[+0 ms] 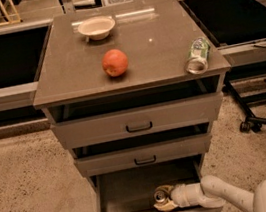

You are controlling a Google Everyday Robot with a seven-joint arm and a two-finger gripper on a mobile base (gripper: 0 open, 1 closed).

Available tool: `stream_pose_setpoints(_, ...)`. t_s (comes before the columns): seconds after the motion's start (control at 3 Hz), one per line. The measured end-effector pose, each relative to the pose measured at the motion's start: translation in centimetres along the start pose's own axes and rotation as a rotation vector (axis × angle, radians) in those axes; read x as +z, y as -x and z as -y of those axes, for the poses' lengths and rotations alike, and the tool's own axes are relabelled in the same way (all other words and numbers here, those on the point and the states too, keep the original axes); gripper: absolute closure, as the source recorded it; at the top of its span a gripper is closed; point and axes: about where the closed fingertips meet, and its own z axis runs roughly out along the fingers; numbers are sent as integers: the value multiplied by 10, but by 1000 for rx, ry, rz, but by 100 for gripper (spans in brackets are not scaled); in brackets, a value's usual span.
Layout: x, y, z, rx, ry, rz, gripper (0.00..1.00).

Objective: Pick orange can from bottom drawer and place on counter

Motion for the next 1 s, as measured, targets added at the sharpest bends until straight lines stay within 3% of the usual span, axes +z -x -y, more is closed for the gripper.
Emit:
stream_pose_setpoints(0.33,-17,30,0,-56,-41,52,100)
stream_pose_setpoints(0.67,-65,100,12,-277,-166,77,100)
stream_pose_setpoints(1.0,-132,206,-1,-540,-265,96,100)
